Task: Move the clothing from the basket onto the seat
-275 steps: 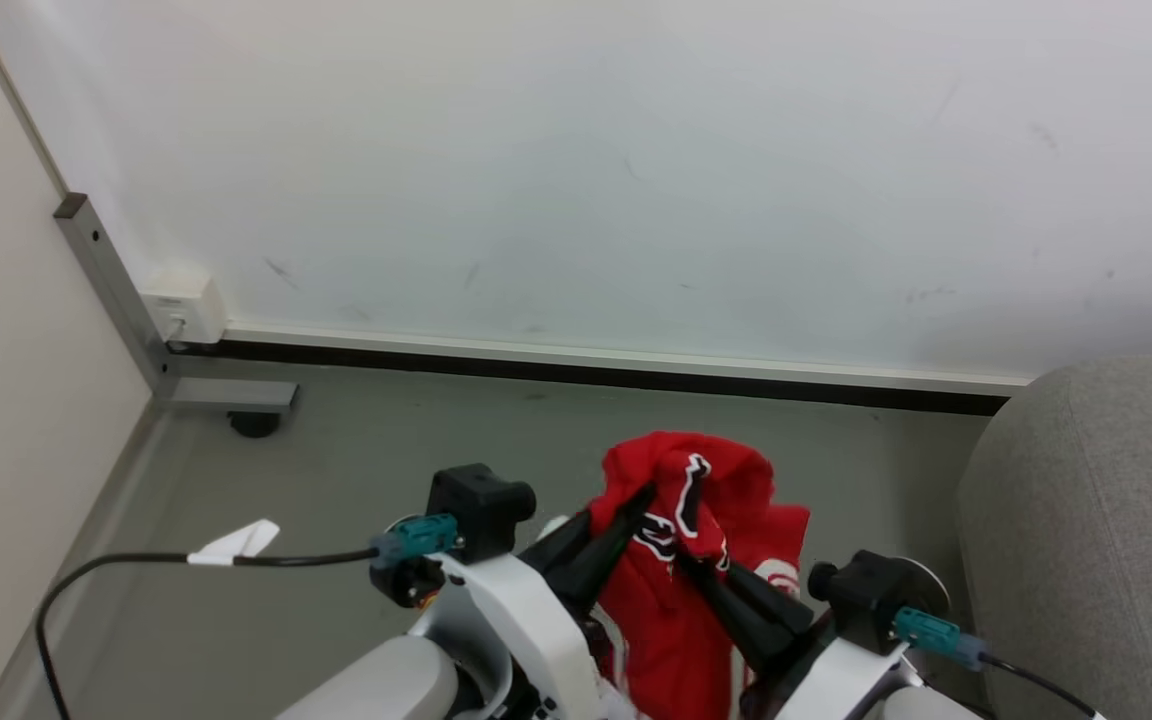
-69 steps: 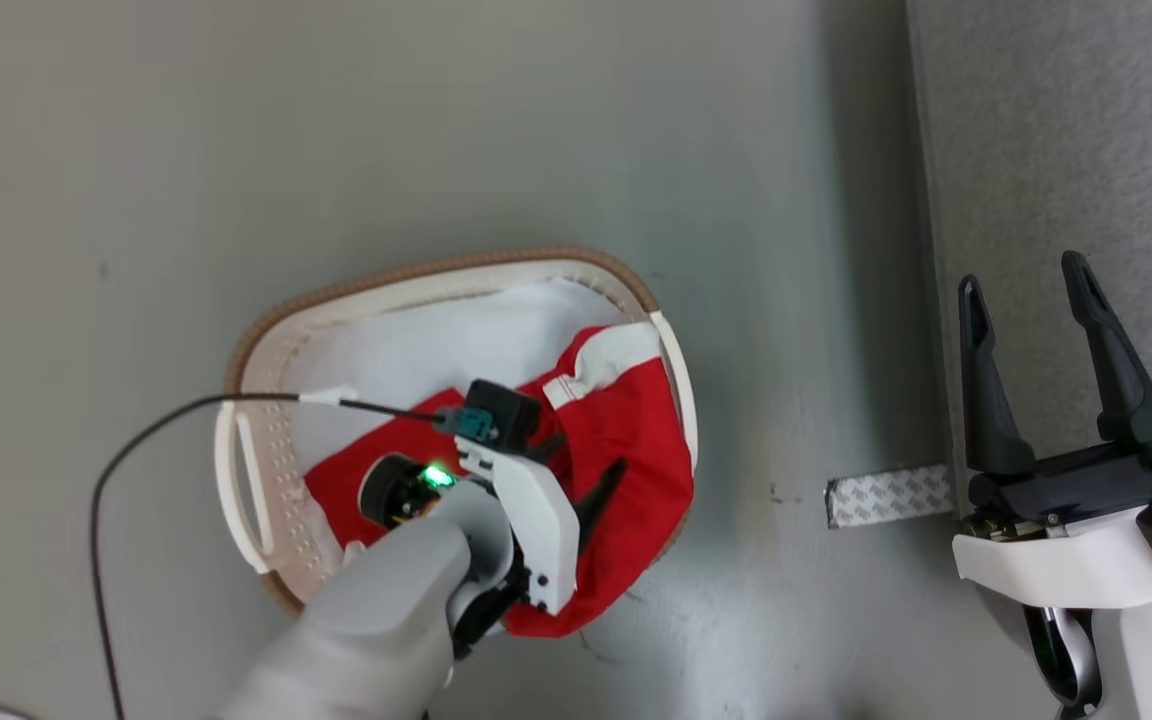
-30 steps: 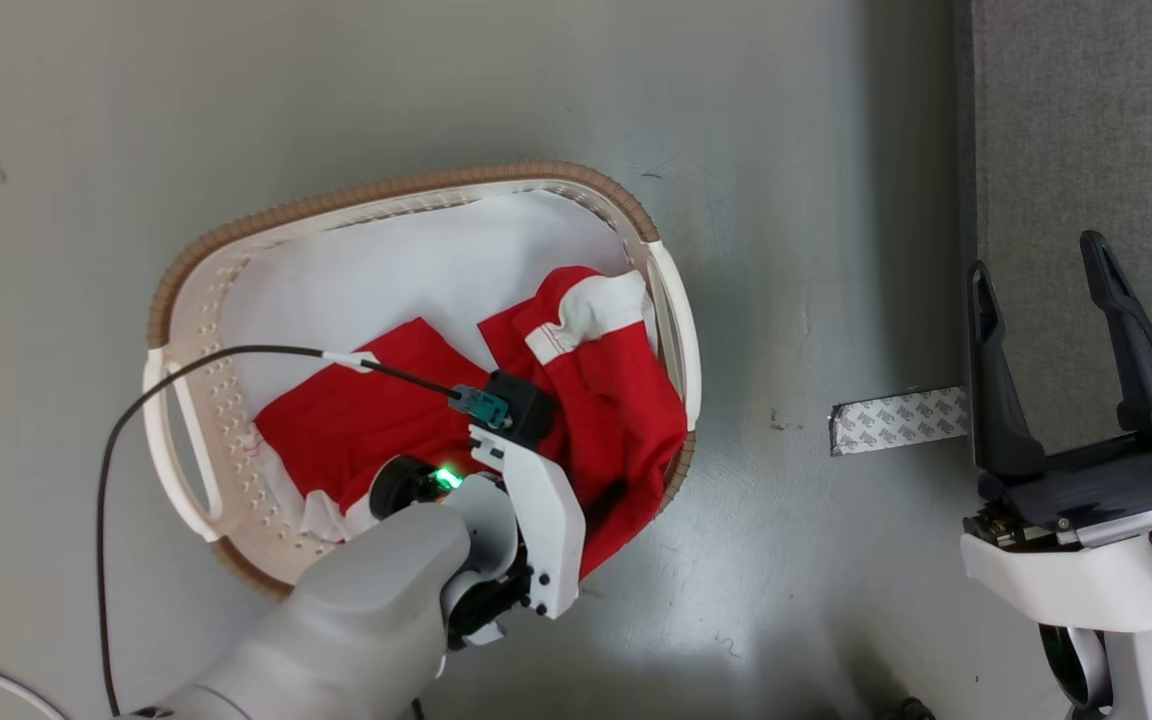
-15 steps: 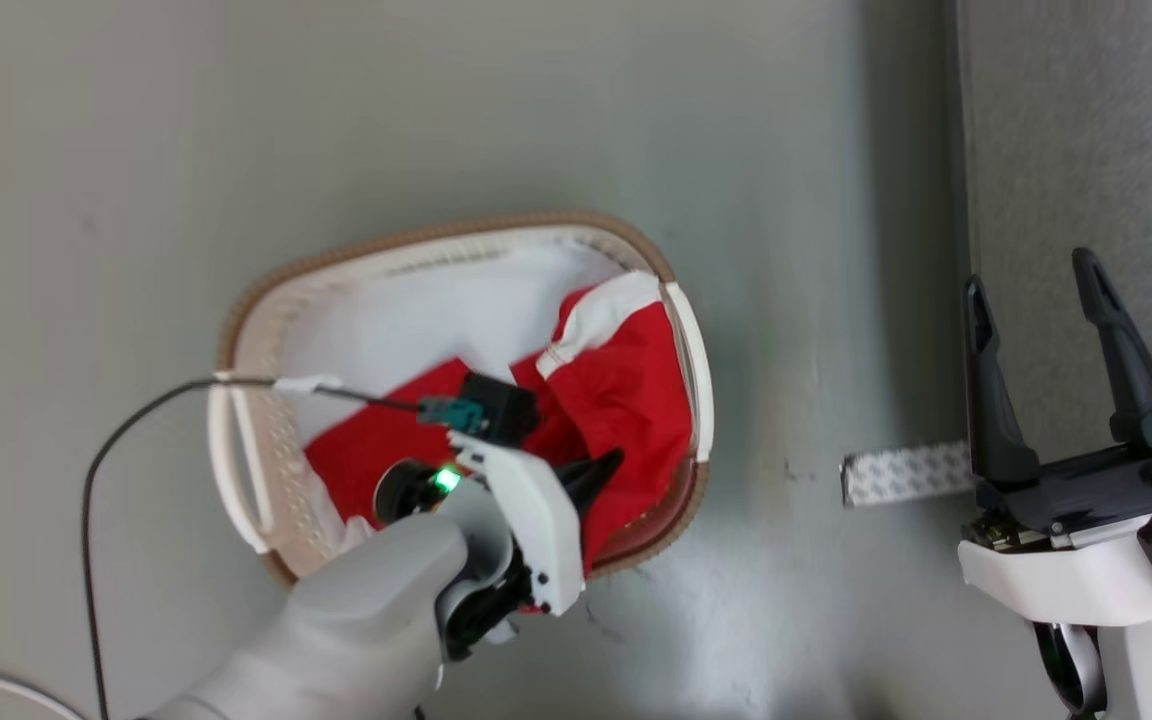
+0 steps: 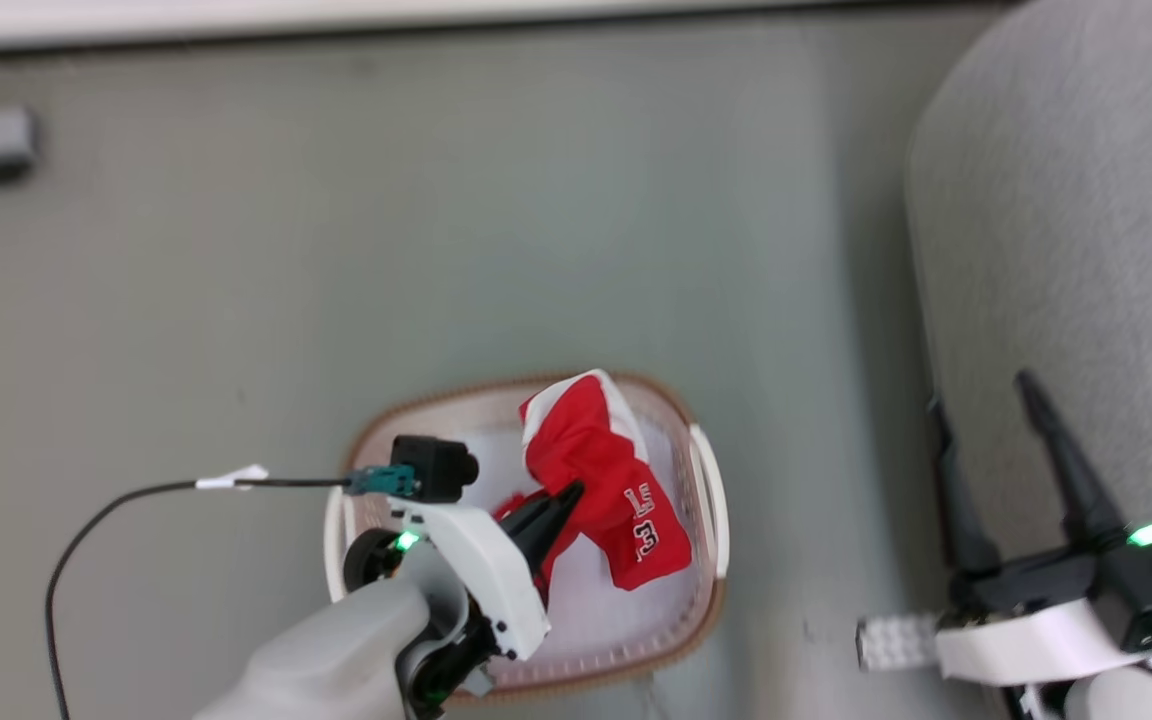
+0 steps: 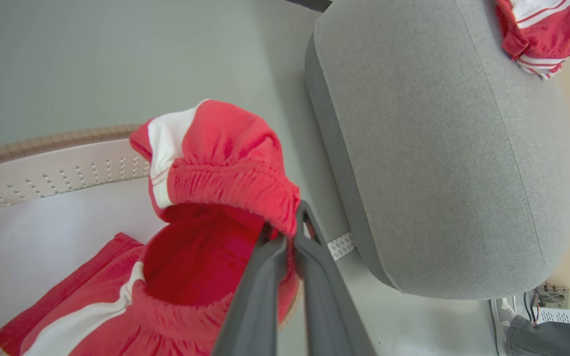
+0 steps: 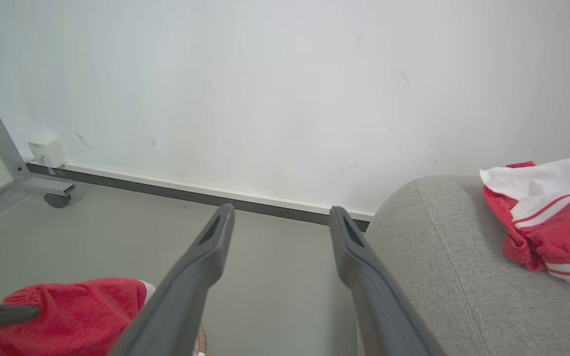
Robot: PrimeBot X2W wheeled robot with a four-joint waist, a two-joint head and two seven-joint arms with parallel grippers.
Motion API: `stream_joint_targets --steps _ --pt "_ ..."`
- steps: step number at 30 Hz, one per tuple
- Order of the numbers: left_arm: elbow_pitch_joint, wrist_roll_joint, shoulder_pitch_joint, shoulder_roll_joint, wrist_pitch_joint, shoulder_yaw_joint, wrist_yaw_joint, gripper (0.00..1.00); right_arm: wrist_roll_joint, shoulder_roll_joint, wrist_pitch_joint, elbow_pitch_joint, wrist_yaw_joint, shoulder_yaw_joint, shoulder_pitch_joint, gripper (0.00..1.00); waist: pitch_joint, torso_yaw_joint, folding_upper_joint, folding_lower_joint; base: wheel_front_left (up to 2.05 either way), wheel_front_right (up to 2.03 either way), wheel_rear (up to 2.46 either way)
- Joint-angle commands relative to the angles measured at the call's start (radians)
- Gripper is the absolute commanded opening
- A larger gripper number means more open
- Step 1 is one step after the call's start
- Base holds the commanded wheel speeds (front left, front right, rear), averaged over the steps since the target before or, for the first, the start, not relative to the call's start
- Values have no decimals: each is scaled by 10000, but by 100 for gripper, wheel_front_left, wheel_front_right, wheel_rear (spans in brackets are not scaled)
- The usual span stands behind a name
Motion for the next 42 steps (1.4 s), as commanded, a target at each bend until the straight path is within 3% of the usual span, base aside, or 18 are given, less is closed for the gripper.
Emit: stream_joint_targets --steps 1,8,18,23,24,31,42 --pt "-50 -81 168 122 -124 16 11 0 161 -21 6 95 -22 88 188 100 -1297 276 0 1 0 0 0" --pt "-125 -69 505 446 -242 276 70 0 267 -22 8 627 -22 606 747 100 -2767 315 0 1 0 0 0" --pt "-902 226 703 839 -321 870 663 0 569 -103 8 1063 -22 1023 1359 100 -4271 433 0 1 0 0 0" --pt "-1900 499 676 1251 -328 1368 1270 0 766 -215 7 1138 -22 1241 1667 100 -4685 536 0 1 0 0 0" --pt "-2353 709 686 1384 -331 1628 1625 0 815 -225 8 1145 -22 1321 1765 100 -4777 610 0 1 0 0 0" --pt "-3860 1266 681 1768 -327 2091 2640 0 911 -221 8 1116 -22 1678 1813 100 -4945 793 0 1 0 0 0" --pt "-5091 1493 420 2114 -291 2303 3357 0 1033 -230 8 985 -22 2412 1424 100 -5005 1037 0 1 0 0 0"
